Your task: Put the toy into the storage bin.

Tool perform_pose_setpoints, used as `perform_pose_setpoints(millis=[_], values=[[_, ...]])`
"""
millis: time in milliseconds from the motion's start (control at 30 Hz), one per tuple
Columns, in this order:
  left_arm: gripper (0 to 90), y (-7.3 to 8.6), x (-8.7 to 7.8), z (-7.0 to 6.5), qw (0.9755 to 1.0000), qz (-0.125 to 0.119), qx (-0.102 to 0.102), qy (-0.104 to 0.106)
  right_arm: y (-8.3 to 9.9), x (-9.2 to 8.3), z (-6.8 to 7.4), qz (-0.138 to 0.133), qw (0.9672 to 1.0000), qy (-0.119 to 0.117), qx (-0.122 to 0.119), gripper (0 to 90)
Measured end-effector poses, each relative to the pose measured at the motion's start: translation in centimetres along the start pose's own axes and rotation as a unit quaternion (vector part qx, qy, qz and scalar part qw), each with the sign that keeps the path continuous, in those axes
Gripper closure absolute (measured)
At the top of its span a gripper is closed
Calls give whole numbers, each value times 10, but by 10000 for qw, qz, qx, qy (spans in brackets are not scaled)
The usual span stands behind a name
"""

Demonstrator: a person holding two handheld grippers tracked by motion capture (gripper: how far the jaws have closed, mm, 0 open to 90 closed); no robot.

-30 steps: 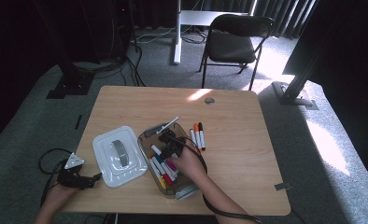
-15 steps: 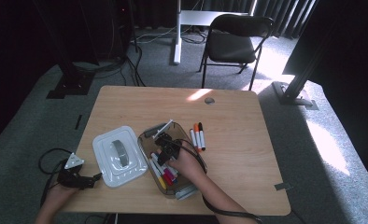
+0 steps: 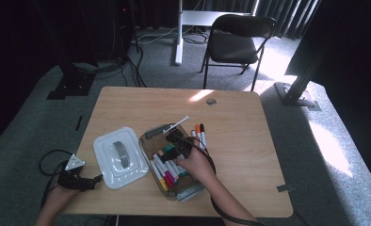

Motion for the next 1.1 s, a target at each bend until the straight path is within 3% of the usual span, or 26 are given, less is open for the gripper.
perform_pose_setpoints(millis=[200,367,700,900,1100], values=[[17,0,0,0,10000,1,2,1,-3,-24,-10,-333,9992,-89,184,533],[17,0,0,0,10000,1,3,1,-3,-43,-19,-656,9976,-32,236,458],[17,0,0,0,10000,4,11,-2,-2,-79,-45,-1198,9917,16,460,399],[17,0,0,0,10000,6,4,-3,-2,-91,-73,-1429,9869,346,658,408],[17,0,0,0,10000,11,6,4,1,-88,-110,-1451,9824,596,1013,436]])
Point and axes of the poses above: each handheld gripper's, and its own axes: x roughly forward along the jaws, y roughly out of its underside, z roughly to its left, the point moved 5 cm from there along x, roughly forward along the jaws, and after that the axes turned 11 degrees about x, right-handed, at the moved point
